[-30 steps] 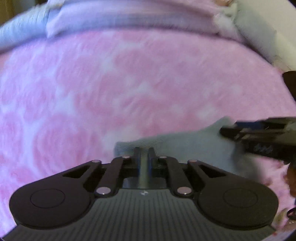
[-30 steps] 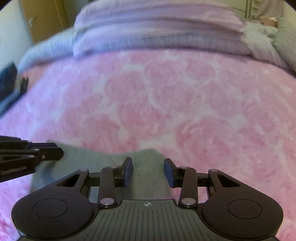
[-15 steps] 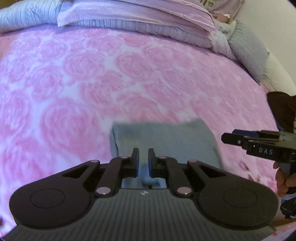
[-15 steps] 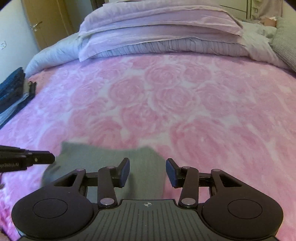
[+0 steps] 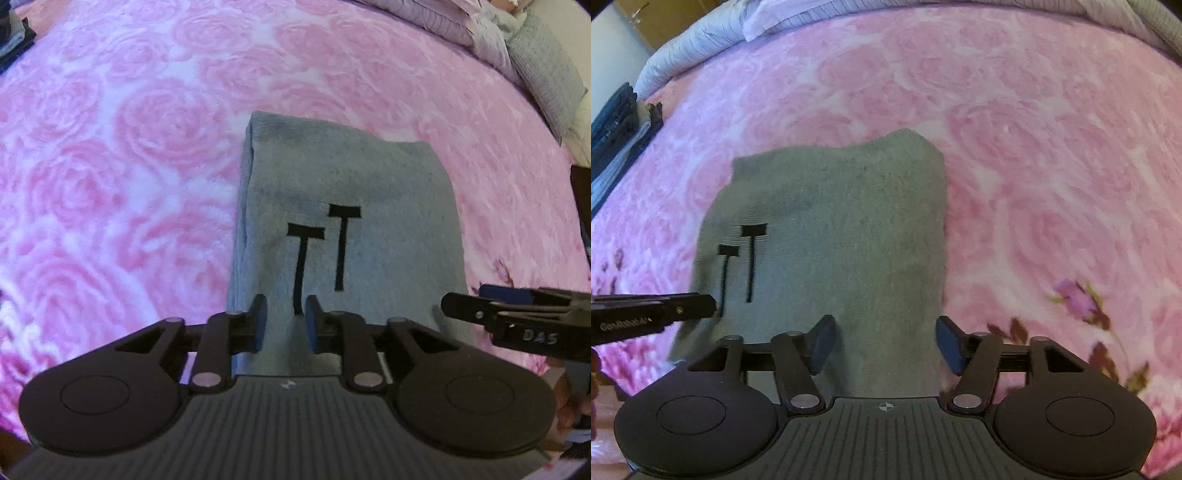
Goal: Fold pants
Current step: 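Pull both tools back above the folded grey skirt, then grasp the folded skirt's edge with the left tool while the right tool grasps it too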
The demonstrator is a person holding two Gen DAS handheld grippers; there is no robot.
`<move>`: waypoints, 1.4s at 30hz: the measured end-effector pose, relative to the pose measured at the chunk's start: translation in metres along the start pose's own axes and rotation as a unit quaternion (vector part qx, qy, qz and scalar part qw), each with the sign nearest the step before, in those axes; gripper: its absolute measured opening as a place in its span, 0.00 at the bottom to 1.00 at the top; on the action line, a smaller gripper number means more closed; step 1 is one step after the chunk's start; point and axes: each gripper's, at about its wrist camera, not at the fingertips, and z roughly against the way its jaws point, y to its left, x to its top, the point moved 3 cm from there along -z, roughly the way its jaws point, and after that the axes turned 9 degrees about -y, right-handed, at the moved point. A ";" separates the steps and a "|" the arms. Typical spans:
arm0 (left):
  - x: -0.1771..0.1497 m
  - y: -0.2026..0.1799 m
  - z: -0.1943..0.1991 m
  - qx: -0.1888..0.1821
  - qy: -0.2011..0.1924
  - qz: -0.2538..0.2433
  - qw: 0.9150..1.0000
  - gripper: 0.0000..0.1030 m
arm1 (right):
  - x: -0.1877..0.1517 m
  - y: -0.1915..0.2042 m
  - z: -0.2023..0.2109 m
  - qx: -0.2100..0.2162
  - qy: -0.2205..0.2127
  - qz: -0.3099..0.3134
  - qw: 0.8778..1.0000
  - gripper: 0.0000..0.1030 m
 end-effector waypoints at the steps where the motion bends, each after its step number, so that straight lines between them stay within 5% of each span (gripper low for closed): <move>1: -0.001 -0.003 0.005 0.005 0.005 -0.003 1.000 0.24 | -0.002 0.001 0.004 0.001 0.002 0.002 1.000 0.67; 5: -0.010 -0.011 0.022 0.026 0.024 -0.010 0.999 0.33 | -0.013 0.003 0.017 -0.007 0.023 0.007 1.000 0.71; 15: -0.031 -0.013 0.042 0.037 0.048 0.001 0.998 0.36 | -0.042 0.003 0.037 0.003 0.061 -0.001 0.998 0.72; 27: -0.032 -0.014 0.044 0.037 0.048 0.002 0.998 0.36 | -0.039 -0.001 0.042 0.001 0.050 -0.001 0.999 0.72; 33: -0.025 -0.007 0.047 0.014 0.023 0.010 1.000 0.40 | -0.034 -0.009 0.042 0.012 0.032 -0.022 0.999 0.72; 39: -0.013 0.012 0.043 -0.014 -0.007 0.032 0.999 0.44 | -0.022 -0.036 0.038 0.039 0.007 -0.111 0.993 0.72; 42: -0.008 0.024 0.024 -0.061 -0.013 0.058 0.996 0.54 | -0.019 -0.052 0.022 0.056 -0.002 -0.149 0.987 0.72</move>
